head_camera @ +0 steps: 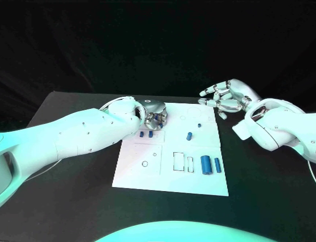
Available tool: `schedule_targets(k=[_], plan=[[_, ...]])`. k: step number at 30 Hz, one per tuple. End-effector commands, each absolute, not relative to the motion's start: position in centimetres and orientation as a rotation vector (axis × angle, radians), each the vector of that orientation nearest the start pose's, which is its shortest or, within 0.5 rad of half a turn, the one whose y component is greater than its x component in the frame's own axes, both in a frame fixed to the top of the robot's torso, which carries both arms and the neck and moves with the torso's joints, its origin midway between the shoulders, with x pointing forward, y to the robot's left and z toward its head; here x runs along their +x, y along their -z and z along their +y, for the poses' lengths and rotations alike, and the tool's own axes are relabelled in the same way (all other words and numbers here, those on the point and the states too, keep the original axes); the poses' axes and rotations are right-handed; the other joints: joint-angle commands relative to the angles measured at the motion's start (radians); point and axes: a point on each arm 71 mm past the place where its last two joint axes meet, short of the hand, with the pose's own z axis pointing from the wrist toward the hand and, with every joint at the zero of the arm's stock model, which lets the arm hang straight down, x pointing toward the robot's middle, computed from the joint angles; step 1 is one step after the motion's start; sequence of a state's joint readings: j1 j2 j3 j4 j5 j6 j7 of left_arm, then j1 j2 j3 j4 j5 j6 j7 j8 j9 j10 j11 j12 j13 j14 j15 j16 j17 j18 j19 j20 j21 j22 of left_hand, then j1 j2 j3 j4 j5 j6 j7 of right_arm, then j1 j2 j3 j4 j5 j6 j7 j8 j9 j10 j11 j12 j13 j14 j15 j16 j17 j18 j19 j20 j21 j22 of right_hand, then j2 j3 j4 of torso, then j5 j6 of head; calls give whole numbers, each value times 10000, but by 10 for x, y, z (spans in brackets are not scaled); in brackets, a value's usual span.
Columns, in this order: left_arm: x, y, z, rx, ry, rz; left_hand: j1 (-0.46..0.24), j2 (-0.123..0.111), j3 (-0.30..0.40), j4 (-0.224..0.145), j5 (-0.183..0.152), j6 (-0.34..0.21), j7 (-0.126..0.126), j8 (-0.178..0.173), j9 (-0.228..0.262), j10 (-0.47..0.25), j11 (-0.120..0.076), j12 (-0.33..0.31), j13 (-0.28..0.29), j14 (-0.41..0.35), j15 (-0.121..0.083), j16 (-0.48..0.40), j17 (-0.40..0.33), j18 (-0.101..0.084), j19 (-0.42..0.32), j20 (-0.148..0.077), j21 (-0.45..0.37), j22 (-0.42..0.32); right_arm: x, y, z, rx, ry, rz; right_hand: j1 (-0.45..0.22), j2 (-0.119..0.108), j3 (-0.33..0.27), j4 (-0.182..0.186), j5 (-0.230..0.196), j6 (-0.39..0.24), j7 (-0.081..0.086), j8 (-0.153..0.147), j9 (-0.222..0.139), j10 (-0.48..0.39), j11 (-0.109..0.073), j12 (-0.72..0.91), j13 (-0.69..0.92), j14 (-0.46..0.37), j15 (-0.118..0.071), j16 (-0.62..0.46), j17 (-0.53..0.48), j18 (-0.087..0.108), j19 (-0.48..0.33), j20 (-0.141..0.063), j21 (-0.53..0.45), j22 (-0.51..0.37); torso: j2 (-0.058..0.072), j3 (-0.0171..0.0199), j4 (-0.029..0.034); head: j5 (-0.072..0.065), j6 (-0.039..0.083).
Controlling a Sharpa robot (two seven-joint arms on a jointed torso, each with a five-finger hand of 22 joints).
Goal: Assemble the parts on the task board
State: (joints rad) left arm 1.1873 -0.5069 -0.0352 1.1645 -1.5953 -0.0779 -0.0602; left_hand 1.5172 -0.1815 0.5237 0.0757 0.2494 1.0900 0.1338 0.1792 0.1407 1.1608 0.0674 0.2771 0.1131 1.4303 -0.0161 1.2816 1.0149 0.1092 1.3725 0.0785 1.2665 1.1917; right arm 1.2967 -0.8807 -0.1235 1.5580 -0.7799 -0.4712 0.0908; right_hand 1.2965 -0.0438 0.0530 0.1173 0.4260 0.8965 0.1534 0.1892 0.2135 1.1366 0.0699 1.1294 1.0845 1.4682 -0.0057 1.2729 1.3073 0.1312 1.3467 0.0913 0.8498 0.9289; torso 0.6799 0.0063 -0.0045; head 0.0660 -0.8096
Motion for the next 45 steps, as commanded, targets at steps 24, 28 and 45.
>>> schedule_targets(k=[24,28,45], plan=[[527,205,153,3228,5984,17989,-380,76,-132,-250,-810,246,15,-113,86,226,-40,-157,137,119,15,50,-58,-220,160,77,178,203,489,160,-219,4073,-10000,15846,84,20,80,2,31,-44,13,50,12,62,-16,50,8,103,-45,-19,164,88,-64,-11,-43,14,7,-7,8,119,69],[527,204,161,3065,5910,18098,-415,81,-142,-262,-814,277,8,-114,96,249,-48,-166,152,121,9,46,-73,-219,162,74,176,201,489,160,-220,4073,-9996,15849,84,20,80,2,31,-44,13,50,12,62,-16,50,8,103,-45,-19,164,88,-64,-11,-43,14,2,-2,-9,113,60],[527,209,177,2635,5737,18966,-461,59,-165,-284,-824,279,9,-139,102,253,-48,-193,168,99,6,3,-157,-211,138,75,140,160,489,160,-220,4079,-9982,15852,84,20,80,2,31,-44,13,50,12,62,-16,50,8,103,-45,-19,164,88,-64,-11,-43,14,8,6,-21,117,59]])
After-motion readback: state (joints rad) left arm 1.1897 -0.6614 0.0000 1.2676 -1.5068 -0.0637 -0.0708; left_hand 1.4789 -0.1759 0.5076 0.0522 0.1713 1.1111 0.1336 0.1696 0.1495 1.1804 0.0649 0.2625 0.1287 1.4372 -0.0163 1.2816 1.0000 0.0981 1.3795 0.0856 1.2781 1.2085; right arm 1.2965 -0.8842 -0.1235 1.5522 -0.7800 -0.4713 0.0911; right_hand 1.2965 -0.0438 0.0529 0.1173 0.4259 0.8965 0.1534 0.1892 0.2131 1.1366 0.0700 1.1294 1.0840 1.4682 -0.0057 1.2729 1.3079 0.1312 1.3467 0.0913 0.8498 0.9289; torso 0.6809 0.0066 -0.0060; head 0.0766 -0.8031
